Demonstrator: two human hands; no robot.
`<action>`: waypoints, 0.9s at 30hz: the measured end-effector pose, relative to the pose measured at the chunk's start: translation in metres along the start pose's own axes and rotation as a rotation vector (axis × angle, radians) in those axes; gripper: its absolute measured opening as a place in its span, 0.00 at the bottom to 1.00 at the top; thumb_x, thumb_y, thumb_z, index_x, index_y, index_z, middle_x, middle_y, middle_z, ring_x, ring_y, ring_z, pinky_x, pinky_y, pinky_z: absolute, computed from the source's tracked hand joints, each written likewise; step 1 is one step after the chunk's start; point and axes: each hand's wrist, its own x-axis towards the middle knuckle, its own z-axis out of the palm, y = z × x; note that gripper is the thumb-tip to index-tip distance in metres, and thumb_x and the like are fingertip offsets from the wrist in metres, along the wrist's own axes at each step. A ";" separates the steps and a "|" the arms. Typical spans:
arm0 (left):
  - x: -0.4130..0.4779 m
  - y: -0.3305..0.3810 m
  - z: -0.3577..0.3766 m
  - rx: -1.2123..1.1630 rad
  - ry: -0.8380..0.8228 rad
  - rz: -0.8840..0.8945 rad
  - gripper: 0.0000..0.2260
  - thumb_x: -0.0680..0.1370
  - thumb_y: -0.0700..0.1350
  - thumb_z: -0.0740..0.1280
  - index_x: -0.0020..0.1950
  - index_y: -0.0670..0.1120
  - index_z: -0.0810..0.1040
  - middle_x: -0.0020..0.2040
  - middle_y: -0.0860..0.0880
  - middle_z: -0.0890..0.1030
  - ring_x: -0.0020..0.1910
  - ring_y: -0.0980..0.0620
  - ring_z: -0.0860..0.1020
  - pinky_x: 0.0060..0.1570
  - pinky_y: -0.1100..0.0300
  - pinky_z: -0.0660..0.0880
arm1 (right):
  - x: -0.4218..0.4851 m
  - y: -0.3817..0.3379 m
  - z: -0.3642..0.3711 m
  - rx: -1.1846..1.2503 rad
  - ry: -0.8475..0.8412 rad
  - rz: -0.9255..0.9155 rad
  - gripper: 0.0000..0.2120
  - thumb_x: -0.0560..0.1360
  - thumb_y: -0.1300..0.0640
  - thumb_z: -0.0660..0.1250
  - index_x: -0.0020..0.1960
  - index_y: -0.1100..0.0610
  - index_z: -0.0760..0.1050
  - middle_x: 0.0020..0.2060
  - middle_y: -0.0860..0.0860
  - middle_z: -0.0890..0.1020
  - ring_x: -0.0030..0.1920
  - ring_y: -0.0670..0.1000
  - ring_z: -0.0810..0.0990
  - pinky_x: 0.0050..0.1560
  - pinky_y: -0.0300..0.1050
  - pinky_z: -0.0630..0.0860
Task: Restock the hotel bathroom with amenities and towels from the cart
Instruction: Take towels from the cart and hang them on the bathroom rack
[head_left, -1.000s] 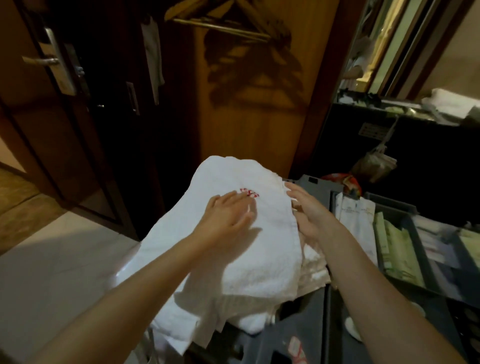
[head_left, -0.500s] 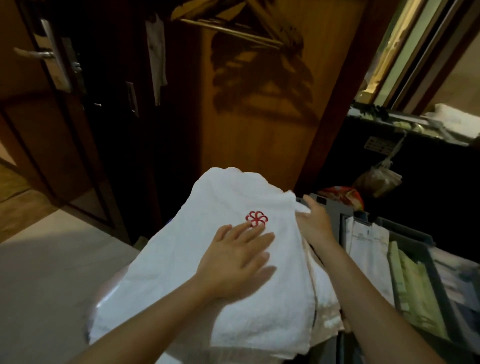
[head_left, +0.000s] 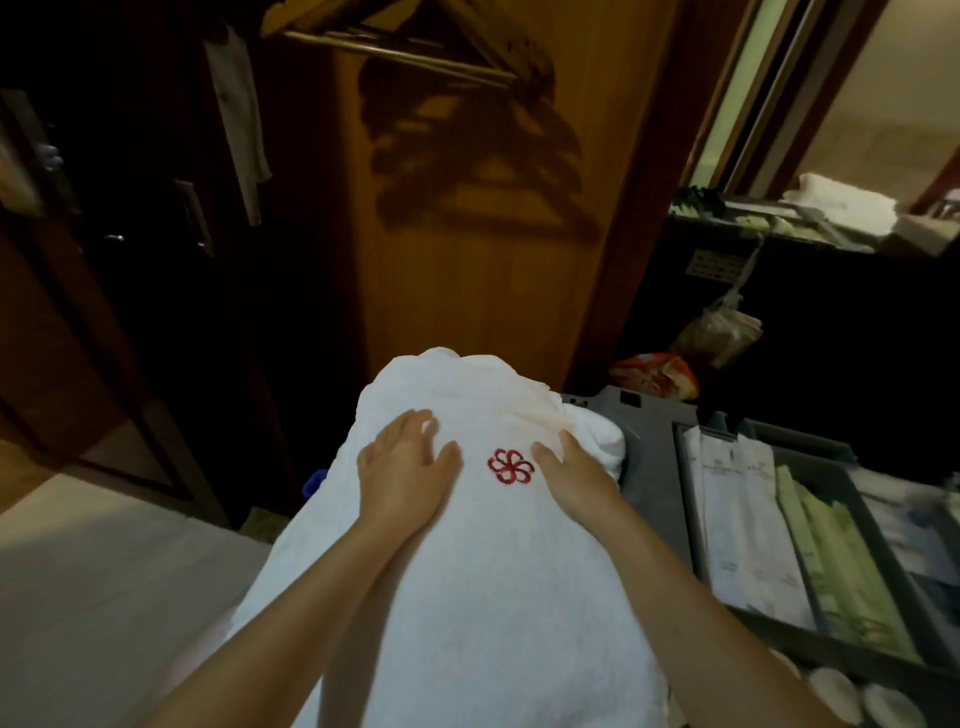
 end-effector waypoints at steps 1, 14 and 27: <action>0.002 -0.002 0.001 -0.003 0.006 -0.034 0.24 0.78 0.55 0.59 0.73 0.49 0.63 0.74 0.49 0.63 0.73 0.48 0.60 0.72 0.49 0.54 | 0.001 0.001 0.001 0.075 0.036 0.008 0.28 0.79 0.42 0.53 0.76 0.50 0.51 0.72 0.53 0.65 0.68 0.58 0.67 0.64 0.48 0.66; 0.034 -0.042 -0.010 -0.649 0.112 -0.571 0.34 0.71 0.50 0.72 0.72 0.47 0.59 0.64 0.43 0.74 0.60 0.39 0.74 0.63 0.45 0.69 | 0.030 -0.015 -0.031 0.612 0.004 0.250 0.39 0.57 0.42 0.75 0.66 0.51 0.71 0.57 0.53 0.80 0.54 0.59 0.80 0.60 0.59 0.74; 0.056 0.022 -0.108 -0.964 -0.295 -0.537 0.10 0.76 0.47 0.67 0.53 0.44 0.73 0.46 0.45 0.77 0.46 0.47 0.76 0.47 0.52 0.73 | 0.012 -0.073 -0.082 0.724 -0.052 0.157 0.24 0.71 0.51 0.71 0.62 0.57 0.68 0.46 0.54 0.78 0.45 0.55 0.78 0.36 0.47 0.74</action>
